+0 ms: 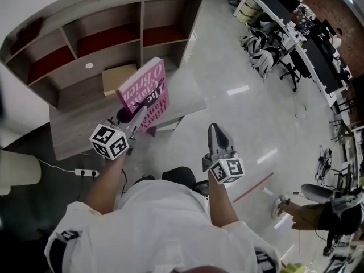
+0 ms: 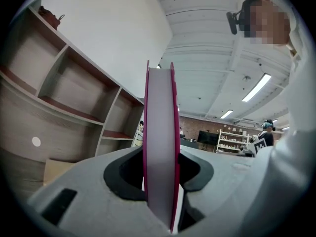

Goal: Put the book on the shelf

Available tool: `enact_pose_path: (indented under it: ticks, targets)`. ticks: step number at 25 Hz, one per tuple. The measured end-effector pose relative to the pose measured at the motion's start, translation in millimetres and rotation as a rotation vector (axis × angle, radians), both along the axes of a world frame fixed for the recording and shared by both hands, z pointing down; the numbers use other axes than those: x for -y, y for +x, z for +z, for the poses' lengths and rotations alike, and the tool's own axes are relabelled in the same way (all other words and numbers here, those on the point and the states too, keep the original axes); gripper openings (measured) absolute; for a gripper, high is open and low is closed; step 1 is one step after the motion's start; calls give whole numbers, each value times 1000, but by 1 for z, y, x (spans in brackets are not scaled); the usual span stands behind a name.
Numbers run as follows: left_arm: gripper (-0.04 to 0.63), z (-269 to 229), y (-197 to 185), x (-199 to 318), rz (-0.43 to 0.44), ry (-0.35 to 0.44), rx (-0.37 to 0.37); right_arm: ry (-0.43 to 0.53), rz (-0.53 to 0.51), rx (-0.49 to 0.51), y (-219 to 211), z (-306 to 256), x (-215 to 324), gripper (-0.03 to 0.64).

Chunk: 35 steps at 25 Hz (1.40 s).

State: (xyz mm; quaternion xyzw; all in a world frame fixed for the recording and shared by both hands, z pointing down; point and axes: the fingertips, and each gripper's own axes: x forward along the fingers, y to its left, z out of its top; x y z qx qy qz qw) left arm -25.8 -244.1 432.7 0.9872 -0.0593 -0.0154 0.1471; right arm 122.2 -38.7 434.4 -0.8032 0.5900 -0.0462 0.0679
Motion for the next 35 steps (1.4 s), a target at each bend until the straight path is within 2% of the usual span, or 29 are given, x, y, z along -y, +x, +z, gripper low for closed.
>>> enact_pose_path:
  ticks: [7, 15, 24, 29, 35]
  targets:
    - [147, -5, 59, 36, -100, 91, 5, 39, -72, -8, 64, 11, 43, 18]
    - [146, -21, 130, 66, -257, 165, 55, 65, -271, 27, 145, 10, 110, 18]
    - [146, -49, 193, 101, -448, 277, 179, 80, -438, 16, 224, -9, 159, 18]
    - [146, -56, 221, 115, -515, 323, 248, 96, -490, 39, 253, -9, 174, 18]
    - [146, -64, 244, 128, -592, 448, 349, 108, -518, 62, 285, -5, 187, 18]
